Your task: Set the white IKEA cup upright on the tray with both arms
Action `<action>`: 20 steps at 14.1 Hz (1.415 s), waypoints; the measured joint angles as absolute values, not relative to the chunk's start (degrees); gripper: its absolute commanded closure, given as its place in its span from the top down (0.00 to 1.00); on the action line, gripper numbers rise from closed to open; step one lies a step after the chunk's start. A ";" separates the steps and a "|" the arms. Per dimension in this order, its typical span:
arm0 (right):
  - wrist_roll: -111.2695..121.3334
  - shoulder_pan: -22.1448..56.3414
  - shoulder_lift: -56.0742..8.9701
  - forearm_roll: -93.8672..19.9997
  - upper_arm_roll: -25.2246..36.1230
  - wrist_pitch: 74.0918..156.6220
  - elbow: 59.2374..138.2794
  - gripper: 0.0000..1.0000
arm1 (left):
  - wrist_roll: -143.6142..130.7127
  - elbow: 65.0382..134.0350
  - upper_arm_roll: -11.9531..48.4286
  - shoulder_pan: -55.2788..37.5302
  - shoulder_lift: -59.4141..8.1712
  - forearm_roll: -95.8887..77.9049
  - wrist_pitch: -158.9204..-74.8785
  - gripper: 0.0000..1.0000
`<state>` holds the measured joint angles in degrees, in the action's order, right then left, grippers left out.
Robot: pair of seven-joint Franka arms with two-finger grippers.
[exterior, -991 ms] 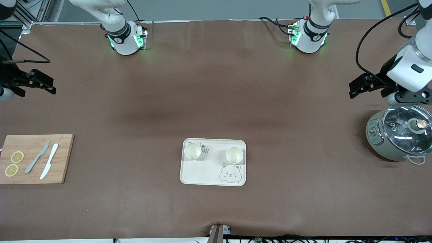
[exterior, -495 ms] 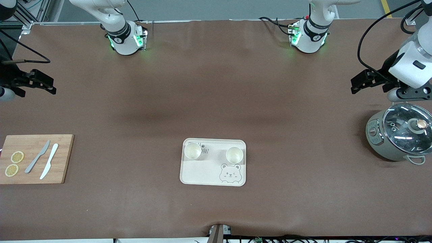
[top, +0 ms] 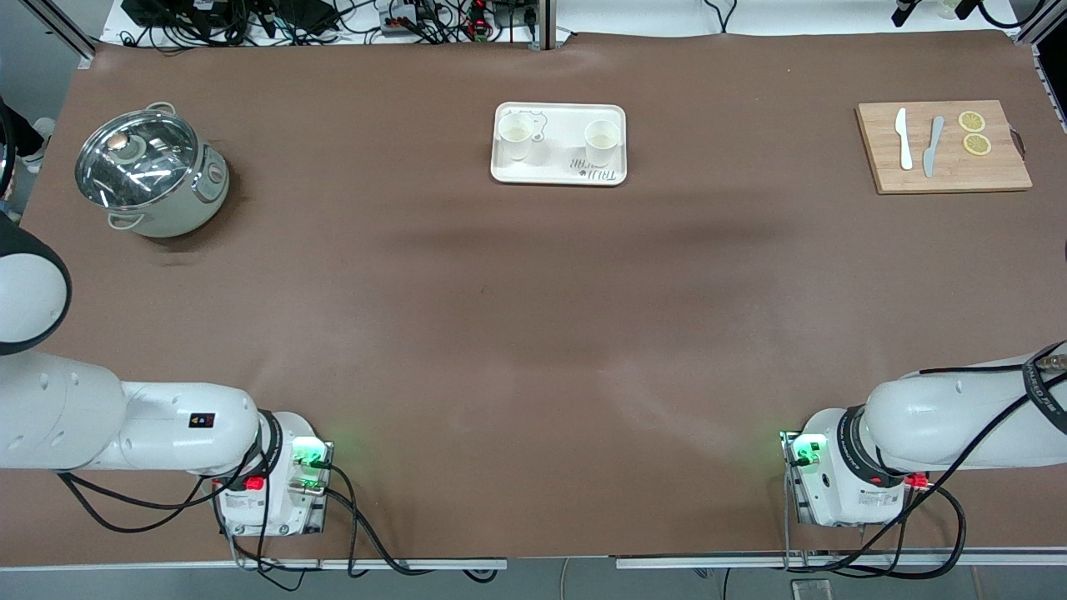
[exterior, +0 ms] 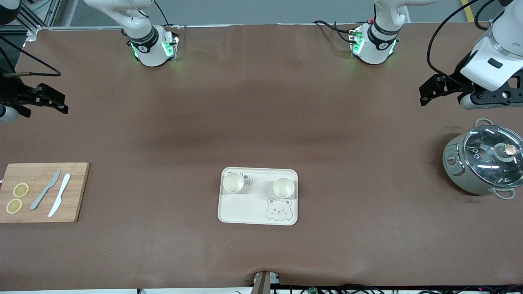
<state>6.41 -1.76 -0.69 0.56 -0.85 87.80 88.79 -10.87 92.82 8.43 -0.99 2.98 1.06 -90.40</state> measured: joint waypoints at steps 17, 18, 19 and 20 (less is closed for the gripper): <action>6.41 -1.77 -0.68 0.66 -0.82 87.24 88.79 1.00 | -10.87 92.30 8.44 -1.20 2.11 1.06 -91.18 1.00; 6.41 -1.77 -0.66 0.82 -0.83 87.24 88.79 1.00 | -10.87 92.30 8.44 -1.20 2.11 1.06 -91.18 1.00; 6.41 -1.77 -0.65 0.94 -0.83 87.24 88.79 1.00 | -10.87 92.30 8.44 -1.20 2.11 1.06 -91.18 1.00; 6.41 -1.77 -0.64 0.99 -0.83 87.24 88.79 1.00 | -10.87 92.30 8.44 -1.19 2.11 1.06 -91.18 1.00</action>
<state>6.41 -1.77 -0.64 0.99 -0.83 87.24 88.79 -10.87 92.30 8.44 -1.19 2.11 1.06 -91.18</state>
